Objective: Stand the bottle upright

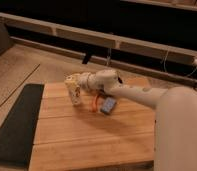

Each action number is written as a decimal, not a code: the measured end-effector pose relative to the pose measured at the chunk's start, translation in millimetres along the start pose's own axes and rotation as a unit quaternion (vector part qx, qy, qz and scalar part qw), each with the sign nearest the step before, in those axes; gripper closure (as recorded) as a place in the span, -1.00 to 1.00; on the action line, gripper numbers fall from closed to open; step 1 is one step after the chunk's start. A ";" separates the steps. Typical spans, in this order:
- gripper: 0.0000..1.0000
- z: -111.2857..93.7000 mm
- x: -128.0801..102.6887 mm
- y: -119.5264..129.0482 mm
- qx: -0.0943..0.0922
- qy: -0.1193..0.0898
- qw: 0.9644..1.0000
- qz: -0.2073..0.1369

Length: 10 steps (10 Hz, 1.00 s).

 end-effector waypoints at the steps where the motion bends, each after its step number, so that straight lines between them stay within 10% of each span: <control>1: 1.00 0.0 0.1 0.0 0.000 0.000 1.000 0.000; 10: 1.00 -0.3 3.7 6.4 -0.011 0.007 1.000 -0.026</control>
